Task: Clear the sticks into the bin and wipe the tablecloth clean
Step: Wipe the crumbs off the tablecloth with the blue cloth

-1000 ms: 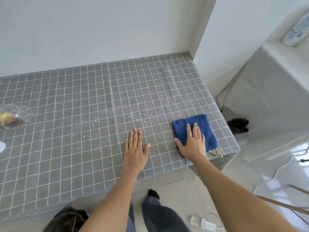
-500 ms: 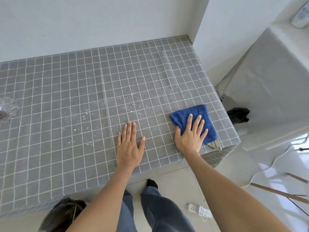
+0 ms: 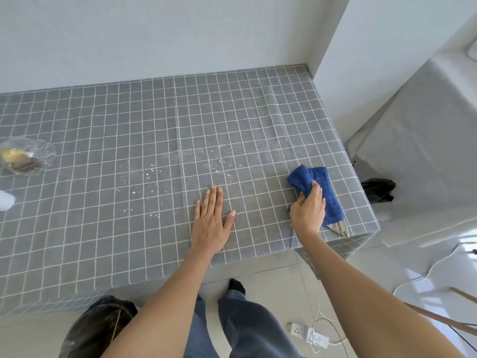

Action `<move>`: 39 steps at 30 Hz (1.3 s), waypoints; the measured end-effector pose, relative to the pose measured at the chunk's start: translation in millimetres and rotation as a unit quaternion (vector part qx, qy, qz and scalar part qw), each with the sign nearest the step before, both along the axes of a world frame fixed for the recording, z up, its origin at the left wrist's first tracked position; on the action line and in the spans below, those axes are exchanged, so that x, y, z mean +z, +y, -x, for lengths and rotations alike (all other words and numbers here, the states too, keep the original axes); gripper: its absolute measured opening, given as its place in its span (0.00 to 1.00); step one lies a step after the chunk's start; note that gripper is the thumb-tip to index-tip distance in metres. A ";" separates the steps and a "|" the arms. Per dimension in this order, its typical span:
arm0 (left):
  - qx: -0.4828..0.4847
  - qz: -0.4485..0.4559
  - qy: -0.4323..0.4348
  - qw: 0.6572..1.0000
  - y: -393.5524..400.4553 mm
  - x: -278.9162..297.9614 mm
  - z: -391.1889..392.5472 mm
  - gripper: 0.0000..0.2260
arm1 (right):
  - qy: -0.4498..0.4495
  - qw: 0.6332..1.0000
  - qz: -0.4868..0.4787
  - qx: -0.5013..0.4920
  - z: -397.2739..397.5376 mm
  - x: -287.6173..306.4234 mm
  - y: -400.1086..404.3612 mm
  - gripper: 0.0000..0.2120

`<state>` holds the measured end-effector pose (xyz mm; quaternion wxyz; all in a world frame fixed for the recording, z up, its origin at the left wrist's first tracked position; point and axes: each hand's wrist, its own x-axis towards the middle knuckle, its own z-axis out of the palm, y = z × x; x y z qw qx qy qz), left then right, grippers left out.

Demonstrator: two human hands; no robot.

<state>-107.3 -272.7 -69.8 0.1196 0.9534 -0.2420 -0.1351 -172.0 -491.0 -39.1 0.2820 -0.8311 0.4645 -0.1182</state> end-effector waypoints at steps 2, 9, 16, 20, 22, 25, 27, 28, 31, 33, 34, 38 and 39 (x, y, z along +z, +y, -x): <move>-0.004 -0.004 0.007 1.000 3.4 1.4 -1.7 0.31 | -0.013 1.000 -0.004 0.012 -9.3 2.2 3.7 0.21; 0.038 -0.019 0.003 0.999 28.6 5.3 -23.3 0.32 | -0.051 0.995 -0.016 0.085 -65.7 16.4 18.5 0.23; 0.071 -0.012 -0.013 0.997 36.7 6.9 -81.2 0.30 | -0.094 0.976 0.016 0.197 -132.2 22.6 49.7 0.22; 0.081 -0.014 -0.026 0.996 31.8 2.6 -113.6 0.29 | -0.096 0.960 0.010 0.264 -162.0 14.8 60.5 0.20; 0.086 -0.020 -0.033 0.996 27.5 -0.6 -124.9 0.29 | -0.079 0.950 0.010 0.302 -171.9 6.2 62.1 0.22; 0.096 -0.015 -0.050 0.994 22.5 -6.3 -130.4 0.29 | -0.022 0.925 0.055 0.374 -174.2 -9.3 62.6 0.27; 0.102 -0.001 -0.057 0.993 21.6 -9.4 -130.3 0.29 | -0.006 0.906 0.105 0.411 -172.8 -17.2 62.2 0.28; 0.103 0.005 -0.060 0.993 21.6 -10.4 -130.1 0.28 | -0.012 0.904 0.118 0.411 -174.5 -18.5 61.5 0.29; 0.104 0.015 -0.061 0.993 22.1 -10.3 -128.8 0.26 | 0.018 0.902 0.124 0.414 -186.7 -14.2 53.7 0.29; 0.104 0.014 -0.060 0.993 22.4 -10.2 -129.0 0.26 | 0.097 0.874 0.105 0.464 -196.6 -10.9 45.0 0.30; 0.104 0.012 -0.058 0.993 22.5 -10.0 -129.0 0.26 | 0.127 0.859 0.100 0.485 -199.3 -11.0 41.0 0.30; 0.107 0.009 -0.056 0.993 22.2 -9.4 -129.5 0.27 | 0.136 0.839 0.133 0.510 -192.3 -17.8 35.6 0.29; 0.107 0.007 -0.056 0.993 22.2 -9.2 -129.2 0.27 | 0.136 0.841 0.138 0.505 -189.8 -20.1 35.5 0.29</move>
